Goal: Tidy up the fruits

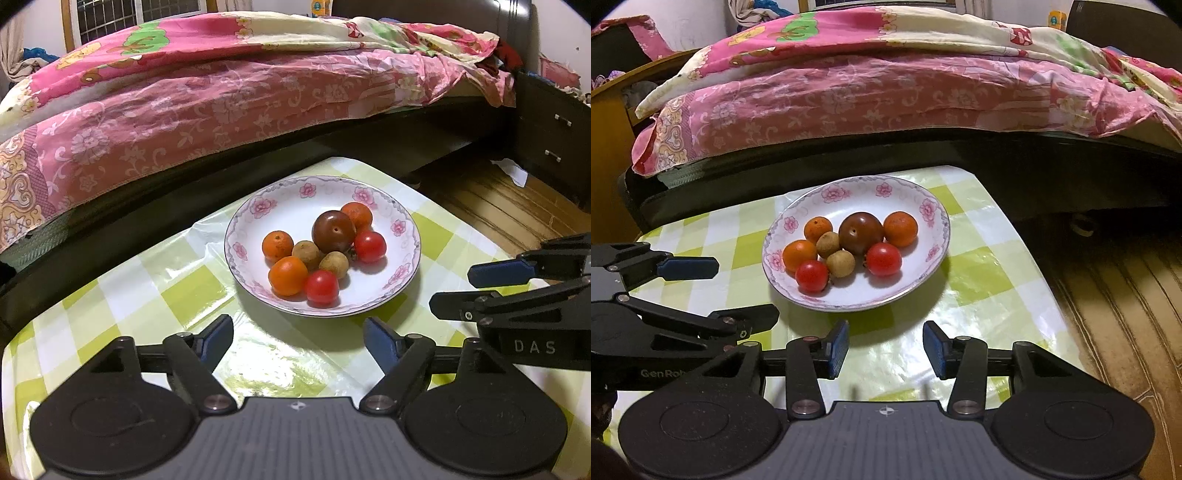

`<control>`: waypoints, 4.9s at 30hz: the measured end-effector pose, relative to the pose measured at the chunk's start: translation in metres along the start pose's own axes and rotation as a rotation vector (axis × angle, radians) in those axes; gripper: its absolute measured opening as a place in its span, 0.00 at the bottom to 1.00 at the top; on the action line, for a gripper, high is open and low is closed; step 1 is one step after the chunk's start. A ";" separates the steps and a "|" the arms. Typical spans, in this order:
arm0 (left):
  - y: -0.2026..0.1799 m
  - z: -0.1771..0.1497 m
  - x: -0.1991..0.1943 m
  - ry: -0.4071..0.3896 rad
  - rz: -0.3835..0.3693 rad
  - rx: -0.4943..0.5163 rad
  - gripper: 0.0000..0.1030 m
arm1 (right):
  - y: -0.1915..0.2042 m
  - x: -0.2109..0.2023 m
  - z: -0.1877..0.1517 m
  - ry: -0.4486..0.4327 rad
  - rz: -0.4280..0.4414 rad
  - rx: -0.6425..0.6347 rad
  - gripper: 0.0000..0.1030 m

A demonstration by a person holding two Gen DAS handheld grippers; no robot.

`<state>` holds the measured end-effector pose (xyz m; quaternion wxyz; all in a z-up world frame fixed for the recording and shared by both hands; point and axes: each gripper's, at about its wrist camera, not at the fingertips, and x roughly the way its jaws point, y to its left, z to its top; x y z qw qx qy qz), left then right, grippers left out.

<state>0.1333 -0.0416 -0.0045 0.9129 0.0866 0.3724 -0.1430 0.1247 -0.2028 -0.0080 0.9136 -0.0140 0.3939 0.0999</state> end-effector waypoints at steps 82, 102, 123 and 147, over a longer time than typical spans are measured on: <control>-0.009 -0.041 -0.061 0.012 0.122 -0.109 1.00 | 0.028 -0.054 -0.041 0.006 0.015 0.093 0.41; -0.015 -0.068 -0.098 -0.001 0.123 -0.137 1.00 | 0.041 -0.085 -0.060 -0.026 0.029 0.120 0.41; -0.021 -0.088 -0.124 -0.020 0.161 -0.142 1.00 | 0.055 -0.105 -0.079 -0.036 0.047 0.122 0.41; -0.025 -0.094 -0.137 -0.060 0.200 -0.115 1.00 | 0.062 -0.113 -0.087 -0.042 0.052 0.118 0.42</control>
